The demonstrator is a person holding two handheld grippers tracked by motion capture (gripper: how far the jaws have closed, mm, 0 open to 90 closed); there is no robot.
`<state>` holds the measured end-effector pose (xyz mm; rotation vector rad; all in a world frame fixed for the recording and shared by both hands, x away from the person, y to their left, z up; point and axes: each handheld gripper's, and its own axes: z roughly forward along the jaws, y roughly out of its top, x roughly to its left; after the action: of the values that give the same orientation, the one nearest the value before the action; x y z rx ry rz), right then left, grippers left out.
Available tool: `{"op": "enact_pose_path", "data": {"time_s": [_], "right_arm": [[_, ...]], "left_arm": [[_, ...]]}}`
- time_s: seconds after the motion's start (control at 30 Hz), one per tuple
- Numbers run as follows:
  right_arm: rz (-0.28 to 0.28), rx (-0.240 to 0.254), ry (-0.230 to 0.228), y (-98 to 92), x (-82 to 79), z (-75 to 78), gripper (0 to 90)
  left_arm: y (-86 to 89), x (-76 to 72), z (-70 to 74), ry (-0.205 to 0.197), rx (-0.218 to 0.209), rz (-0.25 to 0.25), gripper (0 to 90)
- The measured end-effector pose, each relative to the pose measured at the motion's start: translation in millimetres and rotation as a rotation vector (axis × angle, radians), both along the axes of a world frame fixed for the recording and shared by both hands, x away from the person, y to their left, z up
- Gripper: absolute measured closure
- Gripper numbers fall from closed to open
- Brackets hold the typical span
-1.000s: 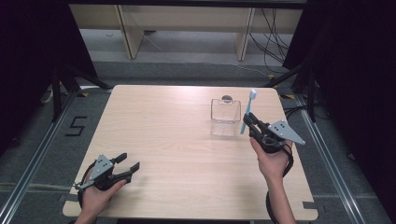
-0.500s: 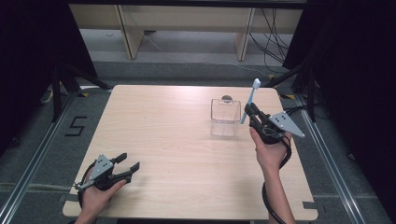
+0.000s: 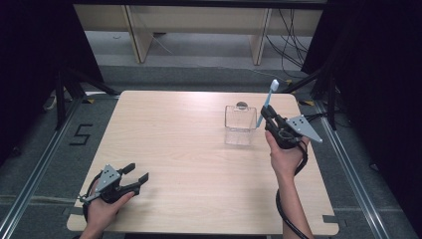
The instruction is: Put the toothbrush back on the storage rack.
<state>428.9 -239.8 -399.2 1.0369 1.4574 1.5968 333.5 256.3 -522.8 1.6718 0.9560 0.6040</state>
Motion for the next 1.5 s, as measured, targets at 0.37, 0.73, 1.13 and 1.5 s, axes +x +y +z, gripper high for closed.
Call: {"op": "enact_pose_path", "data": {"time_s": [0.37,0.73,1.13,1.5], "right_arm": [[-0.015,-0.001,-0.015,2.0,12.1,-1.2,79.1],[-0.02,-0.006,0.006,7.1,22.1,-10.9,79.0],[-0.032,-0.008,0.017,6.6,26.4,-18.5,79.0],[-0.04,-0.004,0.007,9.1,28.3,-22.3,79.0]], "left_arm": [[-0.5,-0.2,0.0,-0.003,0.002,0.002,31.6],[-0.5,-0.6,-0.2,-0.006,-0.001,0.001,31.6],[-0.7,-0.9,-0.1,-0.007,0.002,0.001,31.8],[-1.1,-0.3,-0.8,-0.016,-0.007,-0.004,31.8]]}}
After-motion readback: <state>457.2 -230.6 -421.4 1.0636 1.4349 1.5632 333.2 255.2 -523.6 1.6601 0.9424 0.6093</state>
